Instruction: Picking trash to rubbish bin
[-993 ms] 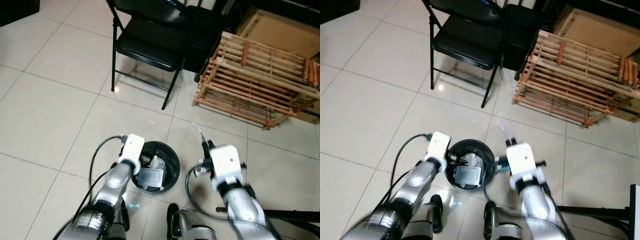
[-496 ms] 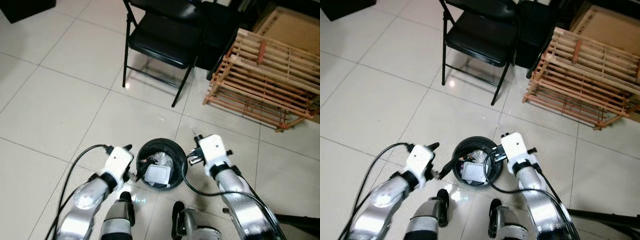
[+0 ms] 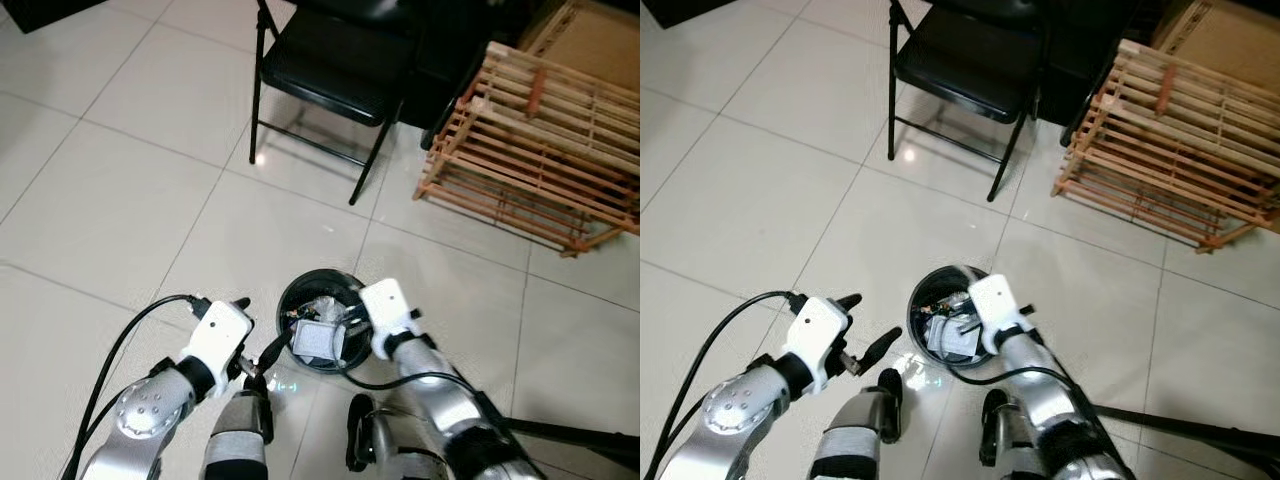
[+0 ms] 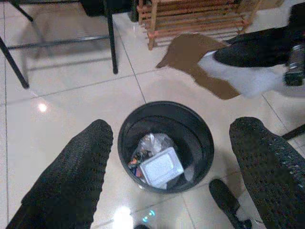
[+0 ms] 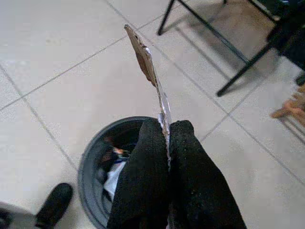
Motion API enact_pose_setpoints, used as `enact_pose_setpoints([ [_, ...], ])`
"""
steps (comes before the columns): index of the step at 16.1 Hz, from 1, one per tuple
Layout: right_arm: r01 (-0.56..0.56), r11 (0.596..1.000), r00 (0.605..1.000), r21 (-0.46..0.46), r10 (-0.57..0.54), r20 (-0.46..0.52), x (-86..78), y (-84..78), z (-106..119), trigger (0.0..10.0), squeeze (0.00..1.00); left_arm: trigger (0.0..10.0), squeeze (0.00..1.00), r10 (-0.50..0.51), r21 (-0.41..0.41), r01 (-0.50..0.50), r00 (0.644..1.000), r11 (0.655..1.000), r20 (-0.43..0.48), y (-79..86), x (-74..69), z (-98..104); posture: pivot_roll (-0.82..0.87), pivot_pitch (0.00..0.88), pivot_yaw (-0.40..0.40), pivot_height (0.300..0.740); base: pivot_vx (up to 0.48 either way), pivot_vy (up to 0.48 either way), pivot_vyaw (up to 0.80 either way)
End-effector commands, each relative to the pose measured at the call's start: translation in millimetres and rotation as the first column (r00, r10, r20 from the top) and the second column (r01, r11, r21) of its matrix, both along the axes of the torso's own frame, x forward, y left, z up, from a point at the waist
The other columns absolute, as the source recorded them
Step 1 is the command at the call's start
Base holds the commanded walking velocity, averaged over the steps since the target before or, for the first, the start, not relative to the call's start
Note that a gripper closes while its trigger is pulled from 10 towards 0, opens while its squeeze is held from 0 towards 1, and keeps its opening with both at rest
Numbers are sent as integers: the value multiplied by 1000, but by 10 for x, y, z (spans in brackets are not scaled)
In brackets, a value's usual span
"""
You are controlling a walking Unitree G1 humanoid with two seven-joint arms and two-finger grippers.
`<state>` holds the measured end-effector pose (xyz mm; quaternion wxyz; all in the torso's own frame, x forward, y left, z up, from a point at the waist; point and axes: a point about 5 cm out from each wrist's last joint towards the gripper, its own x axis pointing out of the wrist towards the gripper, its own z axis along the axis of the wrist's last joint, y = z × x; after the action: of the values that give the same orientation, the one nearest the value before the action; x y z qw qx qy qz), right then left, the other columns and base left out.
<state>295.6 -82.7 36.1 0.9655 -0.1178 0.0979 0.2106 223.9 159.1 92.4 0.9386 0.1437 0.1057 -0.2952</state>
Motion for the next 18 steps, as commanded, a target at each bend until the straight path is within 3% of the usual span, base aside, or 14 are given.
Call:
enact_pose_setpoints([
  [1, -20, 1000, 999, 8, 21, -50, -75, 40, -124, 10000, 0, 10000, 0, -14, 0, 14, 999, 1000, -42, 7, -75, -21, 408, 440, -81, 740, 0, 0, 0],
  [6, -157, 985, 986, 72, 160, -46, -127, 518, -82, 10000, 0, 10000, 0, -6, 10, 7, 997, 1000, -73, 28, -128, -4, 433, 450, -82, 740, 0, 0, 0],
  [10, -199, 974, 979, 112, 203, -32, -170, 710, -53, 10000, 0, 10000, 0, -7, 16, 8, 996, 1000, -88, 34, -151, -13, 437, 452, -77, 740, 0, 0, 0],
  [12, -196, 973, 979, 121, 200, -26, -149, 727, -34, 10000, 0, 10000, 0, -9, 18, 11, 996, 1000, -93, 32, -152, -7, 436, 451, -75, 740, 0, 0, 0],
  [18, -82, 981, 996, 177, 87, -17, 73, 556, 86, 10000, 0, 10000, 0, -19, 17, 21, 995, 1000, -97, 10, -149, 22, 428, 445, -68, 740, 0, 0, 0],
])
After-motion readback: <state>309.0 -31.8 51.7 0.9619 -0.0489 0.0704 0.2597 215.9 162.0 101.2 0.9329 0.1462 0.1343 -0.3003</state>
